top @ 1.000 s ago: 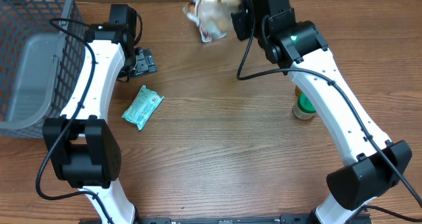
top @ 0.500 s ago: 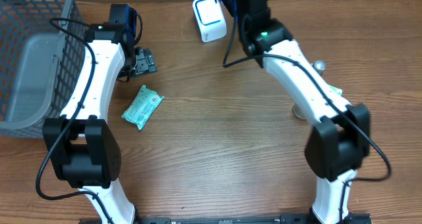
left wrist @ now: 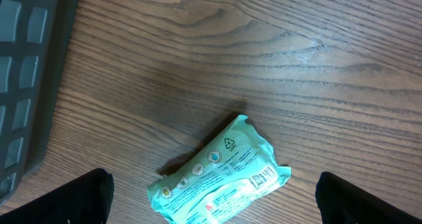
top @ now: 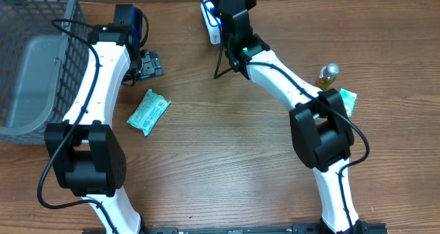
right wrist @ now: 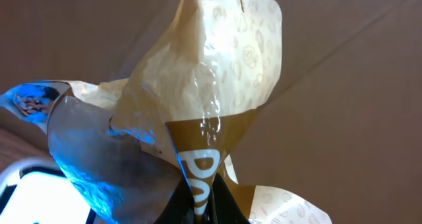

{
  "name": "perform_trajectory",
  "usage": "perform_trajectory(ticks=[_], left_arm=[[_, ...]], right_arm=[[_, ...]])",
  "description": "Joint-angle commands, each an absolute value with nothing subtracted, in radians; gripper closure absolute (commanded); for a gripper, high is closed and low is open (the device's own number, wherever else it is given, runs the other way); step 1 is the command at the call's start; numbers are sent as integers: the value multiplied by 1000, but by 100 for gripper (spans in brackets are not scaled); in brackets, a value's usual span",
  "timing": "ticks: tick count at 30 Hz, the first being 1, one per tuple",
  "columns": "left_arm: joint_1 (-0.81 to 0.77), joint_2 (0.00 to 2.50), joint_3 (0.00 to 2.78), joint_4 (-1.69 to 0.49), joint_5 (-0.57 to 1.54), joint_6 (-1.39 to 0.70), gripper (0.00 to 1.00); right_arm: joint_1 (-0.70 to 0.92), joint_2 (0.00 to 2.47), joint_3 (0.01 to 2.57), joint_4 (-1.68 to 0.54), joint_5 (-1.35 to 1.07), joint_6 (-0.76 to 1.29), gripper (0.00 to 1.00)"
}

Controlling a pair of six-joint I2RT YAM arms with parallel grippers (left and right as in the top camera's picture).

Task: Scan the item barcode
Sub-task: 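Swing the bag up to the white scanner with the right gripper, then hold the bag in front of the white scanner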

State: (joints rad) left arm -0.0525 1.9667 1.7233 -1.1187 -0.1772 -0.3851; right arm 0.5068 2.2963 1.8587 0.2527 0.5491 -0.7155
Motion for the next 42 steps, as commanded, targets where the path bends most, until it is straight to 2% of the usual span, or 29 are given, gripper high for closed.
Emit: perform_trajectory(ticks=[1, 4, 17, 30, 42], left_arm=[[-56, 1974, 1742, -1118, -191, -370, 0], [-56, 1974, 1742, -1118, -191, -370, 0], [-56, 1974, 1742, -1118, -191, -370, 0], [-56, 1974, 1742, -1118, -191, -370, 0], [-56, 1974, 1742, -1118, -191, -370, 0]], right_arm=[[517, 2305, 1871, 248, 559, -707, 96], [526, 2305, 1871, 230, 560, -650, 96], [606, 2304, 1871, 53, 561, -642, 96], [611, 2304, 1871, -70, 555, -262, 96], [611, 2304, 1872, -84, 398, -205, 96]])
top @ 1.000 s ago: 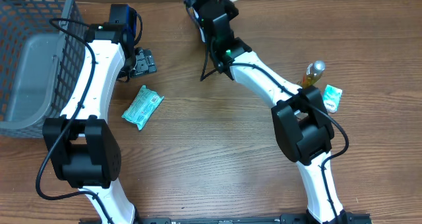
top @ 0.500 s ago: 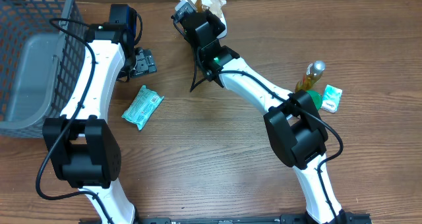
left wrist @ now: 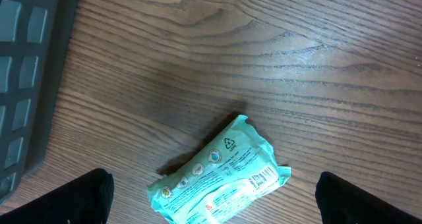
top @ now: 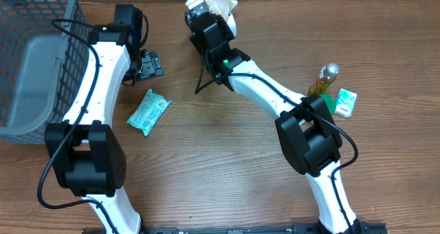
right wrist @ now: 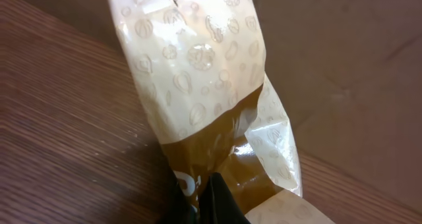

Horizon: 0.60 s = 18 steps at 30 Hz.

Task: Scan the item barcode
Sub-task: 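Hold the bag in front of the white scanner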

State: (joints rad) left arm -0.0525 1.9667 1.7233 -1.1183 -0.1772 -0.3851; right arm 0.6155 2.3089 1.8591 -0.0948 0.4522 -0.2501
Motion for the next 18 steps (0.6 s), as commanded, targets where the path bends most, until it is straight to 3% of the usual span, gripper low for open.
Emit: perform_trajectory(ticks=[1, 18], left_arm=[[-56, 1974, 1742, -1118, -191, -370, 0], [-56, 1974, 1742, -1118, -191, -370, 1]], right_arm=[[611, 2304, 1872, -84, 390, -205, 96], [587, 2187, 1874, -155, 337, -77, 96]])
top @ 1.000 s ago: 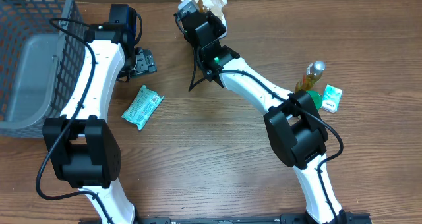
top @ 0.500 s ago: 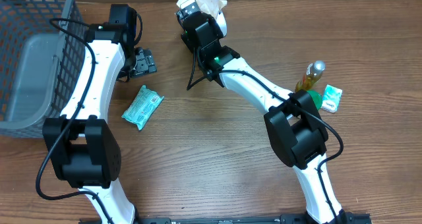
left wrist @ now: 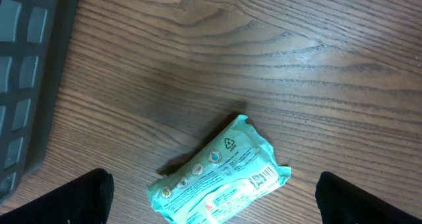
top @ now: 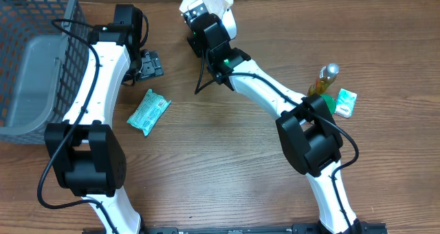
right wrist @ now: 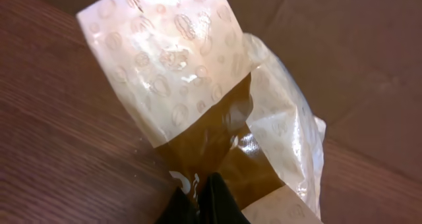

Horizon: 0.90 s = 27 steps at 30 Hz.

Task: Scan the item barcode
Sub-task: 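Hold the bag in front of the white scanner, then carry the bag down and set it on the table right of center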

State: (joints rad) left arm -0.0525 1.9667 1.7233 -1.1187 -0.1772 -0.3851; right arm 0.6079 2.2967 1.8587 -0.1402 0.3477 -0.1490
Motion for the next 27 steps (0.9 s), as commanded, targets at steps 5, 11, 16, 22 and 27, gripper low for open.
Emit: perform_trajectory(ticks=[5, 11, 16, 22, 27], left_arm=[[-56, 1974, 1742, -1118, -191, -370, 0], [-56, 1974, 1742, -1118, -191, -370, 0], [-56, 1974, 1742, -1118, -191, -370, 0], [-57, 1974, 1742, -1118, -191, -370, 0], [-57, 1974, 1742, -1118, -191, -370, 0]], right_arm=[[567, 2035, 1873, -376, 335, 20, 96], [541, 1884, 1874, -698, 284, 172, 96], [505, 1828, 1873, -1002, 41, 222, 96], [456, 1848, 1865, -1303, -159, 221, 96], [442, 1850, 1864, -1341, -137, 221, 82]])
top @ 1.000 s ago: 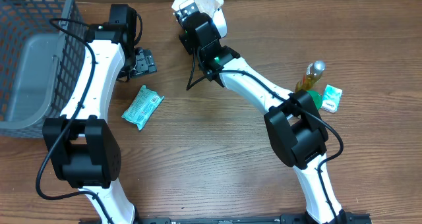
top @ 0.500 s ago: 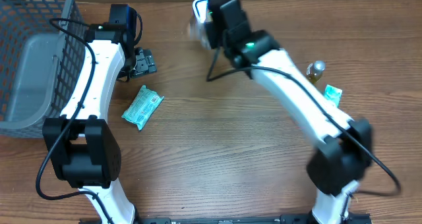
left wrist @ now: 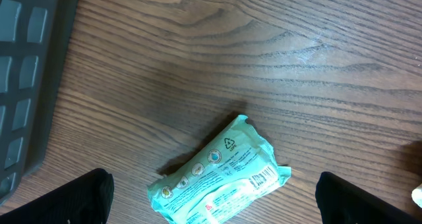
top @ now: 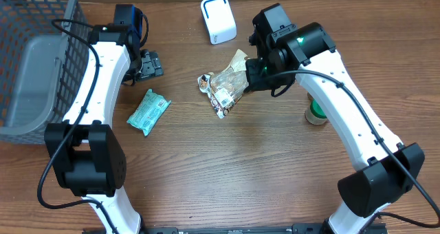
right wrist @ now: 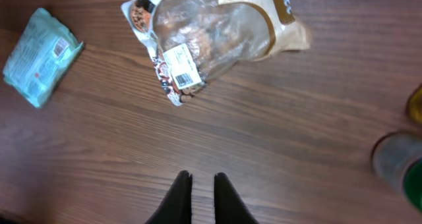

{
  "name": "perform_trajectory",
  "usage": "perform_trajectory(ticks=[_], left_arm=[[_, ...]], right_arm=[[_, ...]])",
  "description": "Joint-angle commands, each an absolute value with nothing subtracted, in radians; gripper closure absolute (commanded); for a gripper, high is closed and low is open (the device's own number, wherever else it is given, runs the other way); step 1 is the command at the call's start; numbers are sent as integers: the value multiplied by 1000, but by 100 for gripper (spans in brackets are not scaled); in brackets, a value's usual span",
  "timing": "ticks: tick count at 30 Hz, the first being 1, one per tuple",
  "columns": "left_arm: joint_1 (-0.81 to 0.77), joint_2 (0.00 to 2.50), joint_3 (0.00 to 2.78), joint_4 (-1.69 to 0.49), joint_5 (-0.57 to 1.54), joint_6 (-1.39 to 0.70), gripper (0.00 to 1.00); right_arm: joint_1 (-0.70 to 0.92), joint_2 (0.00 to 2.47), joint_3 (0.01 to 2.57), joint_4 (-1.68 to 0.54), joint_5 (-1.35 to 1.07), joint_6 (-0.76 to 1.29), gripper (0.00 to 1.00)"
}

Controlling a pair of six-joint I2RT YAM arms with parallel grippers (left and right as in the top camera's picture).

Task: Scan the item barcode
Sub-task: 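Carry the bag down and set it on the table right of center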

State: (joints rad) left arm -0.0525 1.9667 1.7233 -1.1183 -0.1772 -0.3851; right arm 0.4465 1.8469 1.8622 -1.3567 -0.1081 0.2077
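The snack bag (top: 223,89), clear and tan with a white barcode label (right wrist: 179,64) facing up, lies flat on the wooden table. The white scanner (top: 218,19) stands at the far edge behind it. My right gripper (top: 253,74) hovers just right of the bag; in the right wrist view its fingers (right wrist: 202,176) stand slightly apart and empty, with the bag (right wrist: 211,39) ahead of them. A teal packet (top: 148,111) lies left of centre. My left gripper (left wrist: 214,184) is wide open above the teal packet (left wrist: 221,178) and holds nothing.
A grey wire basket (top: 34,62) fills the left edge, its wall (left wrist: 26,72) close to my left gripper. A green-capped bottle (top: 316,109) stands right of the snack bag, partly under my right arm.
The right gripper held the snack bag at the far edge by the scanner. Now the bag lies released on the table in front of the scanner, and the gripper is raised to its right. Left arm unchanged.
My right gripper first held the snack bag right over the lit scanner at the far edge. Then it held the bag a little to the left, still shut on it. Now the bag rests mid-table, let go. The left gripper stayed open over the teal packet throughout.
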Motion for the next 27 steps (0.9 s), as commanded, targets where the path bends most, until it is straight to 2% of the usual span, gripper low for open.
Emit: perform_trajectory(ticks=[1, 2, 4, 11, 15, 22, 27], left_arm=[[-57, 1974, 1742, -1118, -191, -370, 0], [-57, 1974, 1742, -1118, -191, -370, 0], [-57, 1974, 1742, -1118, -191, -370, 0], [-57, 1974, 1742, -1118, -191, -370, 0], [-58, 1974, 1742, -1118, -191, -370, 0], [-58, 1974, 1742, -1118, -191, -370, 0], [-59, 1974, 1742, -1118, -191, -370, 0]], right_arm=[[442, 1850, 1864, -1330, -126, 221, 79], [442, 1850, 1864, -1316, -117, 222, 77], [442, 1851, 1864, -1283, -96, 253, 59], [444, 1866, 1845, -1157, -27, 503, 52], [444, 1867, 1767, -1058, 9, 604, 39], [444, 1867, 1544, -739, 21, 662, 38], [451, 1867, 1388, -471, -33, 663, 44]])
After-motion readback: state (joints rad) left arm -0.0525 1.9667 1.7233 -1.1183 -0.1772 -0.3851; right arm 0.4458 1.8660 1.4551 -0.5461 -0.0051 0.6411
